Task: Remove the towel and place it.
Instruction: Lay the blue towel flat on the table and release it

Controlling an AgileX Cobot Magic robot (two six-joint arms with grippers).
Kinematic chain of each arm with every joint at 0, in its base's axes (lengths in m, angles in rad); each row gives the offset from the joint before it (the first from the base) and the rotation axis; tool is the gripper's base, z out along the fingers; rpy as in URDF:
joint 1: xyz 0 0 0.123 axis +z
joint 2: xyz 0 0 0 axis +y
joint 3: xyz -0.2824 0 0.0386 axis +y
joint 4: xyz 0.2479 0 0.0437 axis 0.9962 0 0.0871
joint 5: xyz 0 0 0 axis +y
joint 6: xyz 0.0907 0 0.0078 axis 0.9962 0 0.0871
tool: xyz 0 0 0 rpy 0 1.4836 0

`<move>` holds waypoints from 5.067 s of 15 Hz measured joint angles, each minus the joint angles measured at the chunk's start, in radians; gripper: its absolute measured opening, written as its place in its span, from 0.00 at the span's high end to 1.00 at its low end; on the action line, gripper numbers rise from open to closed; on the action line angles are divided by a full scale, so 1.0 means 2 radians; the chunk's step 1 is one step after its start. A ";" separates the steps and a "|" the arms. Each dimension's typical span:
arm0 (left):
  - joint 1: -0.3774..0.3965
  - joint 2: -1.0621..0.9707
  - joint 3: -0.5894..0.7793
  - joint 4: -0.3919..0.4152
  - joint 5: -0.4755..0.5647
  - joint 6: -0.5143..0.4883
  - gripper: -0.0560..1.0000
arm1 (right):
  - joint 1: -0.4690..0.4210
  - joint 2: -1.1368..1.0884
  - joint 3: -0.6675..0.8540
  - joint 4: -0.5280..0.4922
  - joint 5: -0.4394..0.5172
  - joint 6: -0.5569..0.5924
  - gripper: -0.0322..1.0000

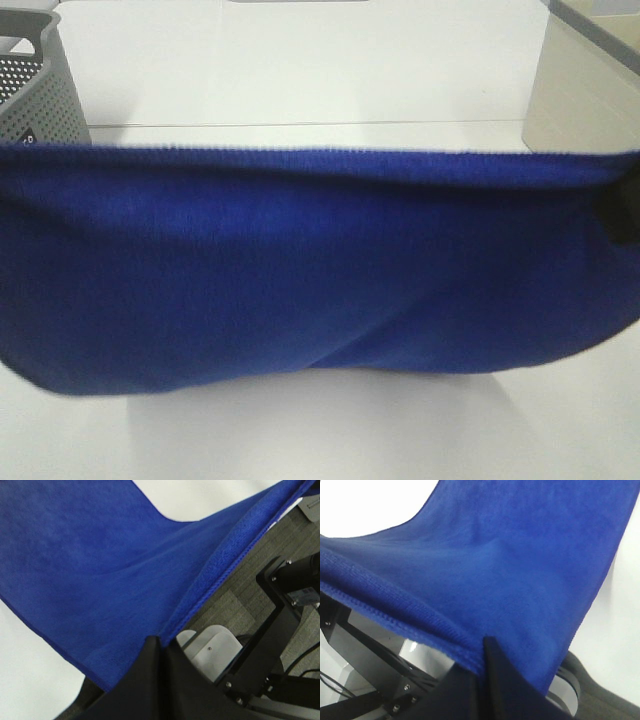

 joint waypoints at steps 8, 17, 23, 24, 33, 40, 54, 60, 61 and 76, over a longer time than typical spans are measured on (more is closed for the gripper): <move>0.000 0.036 0.168 -0.052 -0.015 0.017 0.95 | 0.000 0.035 0.149 0.019 -0.002 -0.004 0.95; -0.007 0.231 0.193 -0.095 -0.078 0.125 0.95 | -0.001 0.203 0.171 -0.025 -0.003 -0.043 0.95; -0.086 0.362 0.181 -0.095 -0.145 0.133 0.95 | -0.002 0.293 0.173 -0.046 -0.028 -0.067 0.95; -0.090 0.378 0.171 -0.092 -0.145 0.133 0.95 | -0.002 0.309 0.173 -0.046 -0.031 -0.074 0.95; -0.114 0.432 0.131 -0.087 -0.130 0.133 0.95 | -0.003 0.393 0.173 -0.031 -0.048 -0.114 0.95; -0.126 0.436 0.130 -0.094 -0.131 0.133 0.88 | -0.003 0.393 0.173 -0.024 -0.048 -0.129 0.70; -0.126 0.402 0.068 -0.051 -0.078 0.080 0.38 | -0.003 0.308 0.083 -0.017 -0.028 -0.113 0.35; -0.097 0.402 -0.039 0.128 -0.067 -0.014 0.38 | -0.005 0.311 -0.031 -0.047 -0.014 -0.076 0.35; -0.074 0.402 -0.057 0.141 -0.062 -0.018 0.38 | -0.006 0.323 -0.066 -0.048 -0.002 -0.075 0.35; 0.178 0.518 -0.228 0.086 -0.109 0.086 0.38 | -0.075 0.600 -0.459 -0.043 0.000 -0.061 0.21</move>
